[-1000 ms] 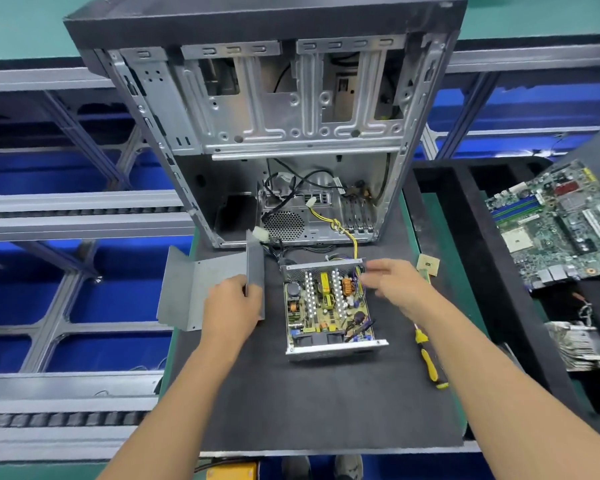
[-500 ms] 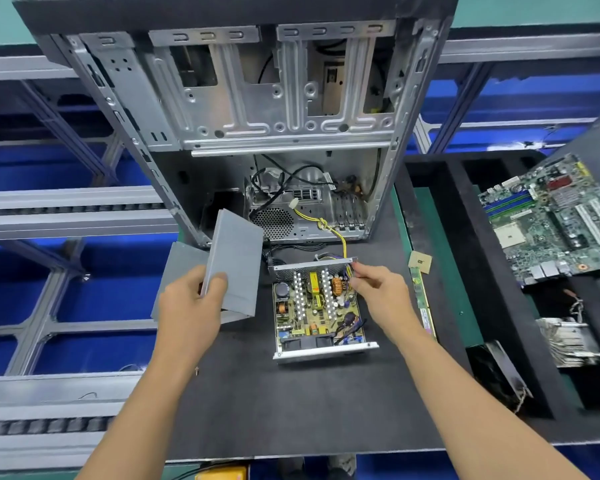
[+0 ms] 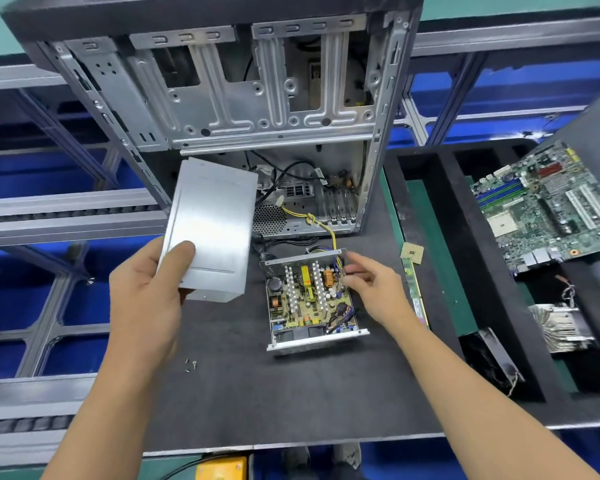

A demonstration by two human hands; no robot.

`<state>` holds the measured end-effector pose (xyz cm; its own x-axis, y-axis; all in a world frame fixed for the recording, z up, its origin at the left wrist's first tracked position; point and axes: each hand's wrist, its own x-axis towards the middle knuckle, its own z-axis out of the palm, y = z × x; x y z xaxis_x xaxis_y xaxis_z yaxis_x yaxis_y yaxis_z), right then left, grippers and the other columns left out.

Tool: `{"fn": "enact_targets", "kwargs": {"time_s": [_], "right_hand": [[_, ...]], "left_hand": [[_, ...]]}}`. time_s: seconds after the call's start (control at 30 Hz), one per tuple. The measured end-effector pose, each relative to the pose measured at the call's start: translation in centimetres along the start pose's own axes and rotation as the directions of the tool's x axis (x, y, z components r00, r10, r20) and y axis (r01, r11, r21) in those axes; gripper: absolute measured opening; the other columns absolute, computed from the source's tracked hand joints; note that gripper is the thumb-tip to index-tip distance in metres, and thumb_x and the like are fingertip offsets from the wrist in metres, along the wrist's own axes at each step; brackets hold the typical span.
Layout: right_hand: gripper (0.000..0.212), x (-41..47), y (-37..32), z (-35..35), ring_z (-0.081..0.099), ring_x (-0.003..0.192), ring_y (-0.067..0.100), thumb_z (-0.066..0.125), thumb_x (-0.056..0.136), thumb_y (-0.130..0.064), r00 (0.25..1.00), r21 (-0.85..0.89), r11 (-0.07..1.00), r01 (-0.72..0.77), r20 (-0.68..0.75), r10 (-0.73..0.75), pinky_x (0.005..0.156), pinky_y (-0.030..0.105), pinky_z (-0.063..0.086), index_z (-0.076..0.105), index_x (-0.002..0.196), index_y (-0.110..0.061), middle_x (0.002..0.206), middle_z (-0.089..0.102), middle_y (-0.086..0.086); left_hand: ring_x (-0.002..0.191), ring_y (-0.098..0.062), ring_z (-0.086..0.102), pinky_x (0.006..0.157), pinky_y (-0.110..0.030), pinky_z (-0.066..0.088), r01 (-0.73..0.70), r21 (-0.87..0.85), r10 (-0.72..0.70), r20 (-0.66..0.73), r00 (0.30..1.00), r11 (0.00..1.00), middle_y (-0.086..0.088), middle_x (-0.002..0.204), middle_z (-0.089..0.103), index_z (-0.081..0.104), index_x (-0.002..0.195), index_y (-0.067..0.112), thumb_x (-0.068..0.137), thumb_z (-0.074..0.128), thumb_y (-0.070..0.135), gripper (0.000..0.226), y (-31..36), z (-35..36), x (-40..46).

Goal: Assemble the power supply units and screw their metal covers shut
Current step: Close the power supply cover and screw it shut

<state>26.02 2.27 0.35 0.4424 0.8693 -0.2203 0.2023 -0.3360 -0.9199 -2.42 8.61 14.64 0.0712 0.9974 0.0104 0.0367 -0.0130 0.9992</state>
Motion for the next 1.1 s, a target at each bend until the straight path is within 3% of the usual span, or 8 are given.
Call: {"fn": "enact_targets", "kwargs": {"time_s": [0.1, 0.2, 0.27, 0.4, 0.6, 0.8, 1.0, 1.1], "right_hand": [[0.016, -0.4, 0.4, -1.5, 0.070, 0.079, 0.014, 0.065, 0.094, -0.026, 0.988, -0.096, 0.992, -0.082, -0.137, 0.068, 0.080, 0.030, 0.054, 0.067, 0.108, -0.018, 0.084, 0.071, -0.004], [0.022, -1.9, 0.9, -2.6, 0.067, 0.062, 0.011, 0.071, 0.088, -0.040, 0.970, -0.253, 0.953, -0.169, 0.127, 0.206, 0.072, 0.034, 0.057, 0.075, 0.081, -0.020, 0.068, 0.073, -0.002], [0.013, -2.9, 0.8, -2.6, 0.069, 0.067, 0.017, 0.077, 0.084, -0.036, 0.947, -0.227, 0.957, -0.182, 0.221, 0.233, 0.072, 0.033, 0.059, 0.078, 0.077, -0.025, 0.069, 0.074, -0.004], [0.008, -3.2, 0.7, -2.3, 0.069, 0.073, 0.018, 0.078, 0.085, -0.025, 0.952, -0.149, 0.966, -0.212, 0.191, 0.239, 0.077, 0.033, 0.058, 0.079, 0.077, -0.024, 0.073, 0.075, -0.003], [0.019, -2.1, -0.7, -1.7, 0.061, 0.059, 0.009, 0.086, 0.076, -0.021, 0.847, -0.073, 0.885, -0.459, 0.266, 0.461, 0.053, 0.019, 0.048, 0.071, 0.071, -0.013, 0.065, 0.070, 0.002], [0.040, -0.9, -2.2, -1.2, 0.057, 0.049, 0.013, 0.091, 0.068, -0.024, 0.865, -0.320, 0.888, -0.332, 0.273, 0.421, 0.049, 0.023, 0.046, 0.055, 0.083, -0.016, 0.066, 0.069, 0.002], [0.032, -0.9, -2.6, -1.2, 0.063, 0.049, 0.008, 0.091, 0.070, -0.023, 0.865, -0.406, 0.878, -0.254, 0.312, 0.394, 0.048, 0.018, 0.048, 0.066, 0.084, -0.012, 0.090, 0.071, 0.007], [0.029, -0.8, -3.2, -0.8, 0.066, 0.058, 0.012, 0.089, 0.073, -0.026, 0.859, -0.489, 0.842, -0.230, 0.305, 0.412, 0.058, 0.022, 0.052, 0.066, 0.086, -0.016, 0.095, 0.070, 0.006]], "left_hand": [[0.073, -0.013, 0.065, 0.067, -0.023, 0.055, -0.007, -0.071, 0.008, 0.003, 1.000, 0.997, 0.003, 0.083, 0.073, 0.077, 0.085, 0.021, 0.086, 0.063, 0.031, 0.017, 0.5, -0.1, -0.3], [0.076, -0.011, 0.068, 0.069, -0.021, 0.055, -0.022, -0.120, 0.022, -0.003, 1.000, 0.993, 0.004, 0.086, 0.075, 0.079, 0.089, 0.021, 0.091, 0.059, 0.022, 0.020, 0.9, -0.1, -0.6], [0.077, -0.010, 0.068, 0.071, -0.021, 0.056, -0.030, -0.134, 0.029, -0.004, 1.000, 0.991, 0.005, 0.086, 0.075, 0.079, 0.089, 0.021, 0.093, 0.057, 0.018, 0.023, 0.9, 0.1, -0.8], [0.080, -0.012, 0.069, 0.075, -0.023, 0.057, -0.014, -0.155, 0.014, -0.004, 1.000, 0.988, 0.004, 0.089, 0.076, 0.079, 0.091, 0.021, 0.095, 0.055, 0.015, 0.025, 0.7, 0.5, -1.2], [0.077, -0.015, 0.068, 0.071, -0.025, 0.056, 0.051, -0.149, -0.054, -0.014, 0.998, 0.987, 0.001, 0.085, 0.075, 0.078, 0.089, 0.019, 0.090, 0.060, 0.022, 0.019, -0.1, 0.6, -1.5], [0.072, -0.010, 0.068, 0.067, -0.021, 0.055, 0.051, -0.144, -0.054, -0.017, 0.998, 0.988, 0.004, 0.079, 0.074, 0.079, 0.084, 0.019, 0.094, 0.056, 0.013, 0.025, -0.4, 1.0, -1.7], [0.075, -0.011, 0.070, 0.066, -0.021, 0.056, 0.053, -0.117, -0.057, -0.033, 0.998, 0.992, 0.004, 0.082, 0.075, 0.079, 0.087, 0.022, 0.094, 0.056, 0.016, 0.025, -0.6, 0.6, -1.9], [0.074, -0.012, 0.070, 0.066, -0.022, 0.056, 0.066, -0.110, -0.070, -0.031, 0.997, 0.992, 0.003, 0.081, 0.075, 0.079, 0.086, 0.021, 0.093, 0.057, 0.017, 0.024, -0.6, 0.3, -1.9]]}}
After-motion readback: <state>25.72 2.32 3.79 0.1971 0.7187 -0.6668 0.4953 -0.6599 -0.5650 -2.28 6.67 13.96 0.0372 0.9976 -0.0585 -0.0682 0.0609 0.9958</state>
